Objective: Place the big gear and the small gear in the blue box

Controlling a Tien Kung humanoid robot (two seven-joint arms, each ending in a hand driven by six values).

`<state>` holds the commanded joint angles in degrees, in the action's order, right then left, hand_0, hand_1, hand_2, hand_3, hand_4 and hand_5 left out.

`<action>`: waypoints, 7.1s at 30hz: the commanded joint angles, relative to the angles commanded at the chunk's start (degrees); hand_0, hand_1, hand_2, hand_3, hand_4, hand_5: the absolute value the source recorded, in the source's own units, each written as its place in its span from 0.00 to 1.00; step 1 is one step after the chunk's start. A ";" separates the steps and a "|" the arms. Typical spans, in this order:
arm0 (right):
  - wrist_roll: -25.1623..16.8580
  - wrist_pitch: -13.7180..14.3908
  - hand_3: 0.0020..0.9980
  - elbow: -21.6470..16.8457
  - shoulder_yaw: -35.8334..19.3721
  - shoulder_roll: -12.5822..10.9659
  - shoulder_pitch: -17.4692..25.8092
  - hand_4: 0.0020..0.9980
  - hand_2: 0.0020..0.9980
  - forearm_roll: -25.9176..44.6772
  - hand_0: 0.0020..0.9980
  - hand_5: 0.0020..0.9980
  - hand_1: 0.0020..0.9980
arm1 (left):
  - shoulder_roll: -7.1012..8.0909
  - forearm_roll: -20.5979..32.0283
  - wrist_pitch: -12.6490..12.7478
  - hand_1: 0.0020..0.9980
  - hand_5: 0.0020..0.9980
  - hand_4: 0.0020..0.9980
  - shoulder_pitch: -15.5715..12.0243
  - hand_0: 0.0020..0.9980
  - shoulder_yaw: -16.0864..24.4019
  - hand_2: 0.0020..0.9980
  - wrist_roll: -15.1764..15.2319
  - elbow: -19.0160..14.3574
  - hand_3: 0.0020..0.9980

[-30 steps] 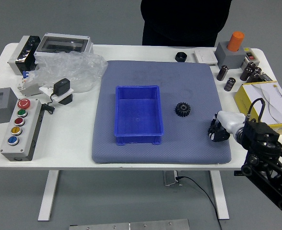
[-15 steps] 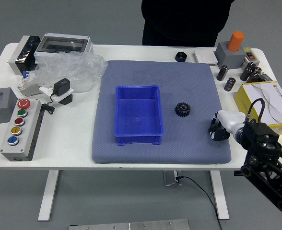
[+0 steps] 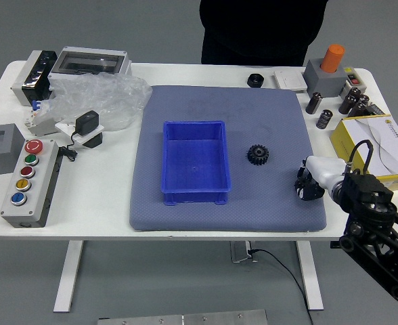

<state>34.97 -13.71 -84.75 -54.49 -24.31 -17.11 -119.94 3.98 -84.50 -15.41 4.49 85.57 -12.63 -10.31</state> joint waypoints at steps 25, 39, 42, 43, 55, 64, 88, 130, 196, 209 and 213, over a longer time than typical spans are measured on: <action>0.46 -0.09 0.53 0.01 0.64 -0.37 0.00 0.63 0.49 2.15 0.65 0.24 0.49 | 0.07 -0.24 -0.05 0.79 0.24 0.63 0.02 0.83 0.20 0.80 -0.02 0.00 0.84; 0.38 0.65 0.47 -0.23 0.29 -0.38 -0.32 0.62 0.47 1.82 0.64 0.24 0.49 | 0.11 -0.46 -0.10 0.79 0.24 0.63 -0.06 0.83 0.38 0.80 -0.06 0.00 0.84; 0.41 0.66 0.47 -0.41 0.20 -0.42 -0.57 0.62 0.47 1.69 0.64 0.24 0.49 | 0.14 -0.50 -0.11 0.79 0.24 0.63 -0.06 0.83 0.43 0.80 -0.05 0.00 0.84; 0.43 0.66 0.46 -0.49 0.16 -0.43 -0.68 0.62 0.47 1.65 0.64 0.24 0.49 | 0.14 -0.51 -0.11 0.79 0.24 0.63 -0.06 0.83 0.44 0.80 -0.06 0.00 0.84; 0.88 -0.12 0.44 -2.26 -0.63 -1.05 -4.61 0.61 0.47 1.28 0.64 0.27 0.48 | 0.34 -0.35 -0.07 0.79 0.24 0.63 0.09 0.83 0.39 0.80 -0.05 0.00 0.84; 1.33 -1.15 0.44 -3.09 -0.06 2.82 -12.36 0.61 0.46 -0.65 0.63 0.28 0.48 | 0.45 -0.68 -0.13 0.79 0.23 0.63 0.03 0.83 0.55 0.80 -0.07 0.00 0.84; 0.29 0.82 0.44 4.02 6.85 21.11 -19.35 0.61 0.46 -3.50 0.63 0.28 0.49 | 0.02 -2.84 -0.56 0.79 0.22 0.63 0.21 0.83 1.26 0.80 -0.47 0.00 0.84; -2.31 1.43 0.75 1.54 1.27 19.78 -17.30 0.86 0.65 -4.38 0.63 0.46 0.56 | -0.01 -2.59 -0.48 0.79 0.22 0.64 -0.30 0.83 1.48 0.80 -0.83 0.00 0.84; -8.59 8.25 0.83 19.99 6.15 12.78 -16.20 0.85 0.72 2.96 0.65 0.34 0.59 | 0.17 -2.15 -0.34 0.79 0.22 0.63 0.74 0.83 0.92 0.80 -0.65 0.00 0.84; -9.06 8.27 0.83 22.32 7.89 12.30 -17.52 0.85 0.72 4.31 0.66 0.34 0.59 | 0.11 -1.77 -0.28 0.79 0.22 0.63 0.83 0.83 0.68 0.80 -0.68 0.00 0.84; -8.60 7.80 0.83 21.63 7.37 12.07 -17.95 0.84 0.72 3.93 0.66 0.34 0.59 | 0.13 -1.67 -0.25 0.79 0.22 0.63 0.83 0.83 0.65 0.80 -0.64 0.00 0.84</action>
<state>26.37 -5.91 -63.12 -47.13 -12.24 -35.06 -116.01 4.11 -86.17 -15.66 5.32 86.22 -13.27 -10.31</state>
